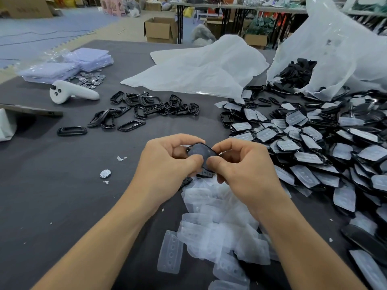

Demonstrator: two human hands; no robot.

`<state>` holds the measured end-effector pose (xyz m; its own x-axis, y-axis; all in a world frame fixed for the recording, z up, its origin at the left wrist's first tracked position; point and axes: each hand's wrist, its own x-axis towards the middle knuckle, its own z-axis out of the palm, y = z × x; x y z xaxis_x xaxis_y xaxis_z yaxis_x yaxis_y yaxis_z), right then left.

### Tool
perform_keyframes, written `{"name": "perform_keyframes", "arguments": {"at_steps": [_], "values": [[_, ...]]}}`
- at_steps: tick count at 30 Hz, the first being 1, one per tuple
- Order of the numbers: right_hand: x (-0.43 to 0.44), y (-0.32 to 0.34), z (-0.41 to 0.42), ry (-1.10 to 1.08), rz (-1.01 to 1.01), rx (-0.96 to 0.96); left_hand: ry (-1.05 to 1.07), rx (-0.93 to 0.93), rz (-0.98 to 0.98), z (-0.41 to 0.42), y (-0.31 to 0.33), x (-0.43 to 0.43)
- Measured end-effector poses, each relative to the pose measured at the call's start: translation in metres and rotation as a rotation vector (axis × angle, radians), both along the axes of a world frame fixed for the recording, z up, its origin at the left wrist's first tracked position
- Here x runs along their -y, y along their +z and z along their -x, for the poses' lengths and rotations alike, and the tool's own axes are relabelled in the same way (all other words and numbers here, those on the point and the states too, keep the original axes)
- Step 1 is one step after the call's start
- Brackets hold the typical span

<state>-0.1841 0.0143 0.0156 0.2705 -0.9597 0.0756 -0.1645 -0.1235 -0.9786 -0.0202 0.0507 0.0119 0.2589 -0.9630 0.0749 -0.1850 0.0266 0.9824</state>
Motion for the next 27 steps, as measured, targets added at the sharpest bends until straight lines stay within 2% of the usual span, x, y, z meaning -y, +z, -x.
{"name": "perform_keyframes", "arguments": {"at_steps": [3,9,14,18,21,24,27], "values": [[0.0005,-0.0016,-0.0012,0.013,-0.011,-0.001,0.041,-0.016,-0.039,-0.0001,0.0019,0.0],[-0.0011,-0.007,-0.0063,-0.075,0.032,0.001,0.136,0.074,-0.042,0.0044,-0.0012,-0.0003],[0.0008,-0.006,-0.0024,-0.074,-0.001,0.033,0.05,0.331,0.026,0.0065,0.0015,-0.0061],[0.0031,-0.0039,0.0012,-0.002,-0.06,0.011,0.009,0.335,0.007,0.0034,0.0042,-0.0063],[0.0016,-0.0027,0.0005,0.019,-0.066,0.019,-0.068,0.251,-0.03,-0.001,0.0033,-0.0048],[0.0002,-0.0038,-0.0013,-0.044,0.017,-0.036,-0.024,0.144,-0.066,-0.0028,0.001,-0.0018],[-0.0054,-0.0068,-0.0027,-0.104,0.26,-0.3,0.017,0.023,-0.099,-0.0013,-0.001,0.0013]]}}
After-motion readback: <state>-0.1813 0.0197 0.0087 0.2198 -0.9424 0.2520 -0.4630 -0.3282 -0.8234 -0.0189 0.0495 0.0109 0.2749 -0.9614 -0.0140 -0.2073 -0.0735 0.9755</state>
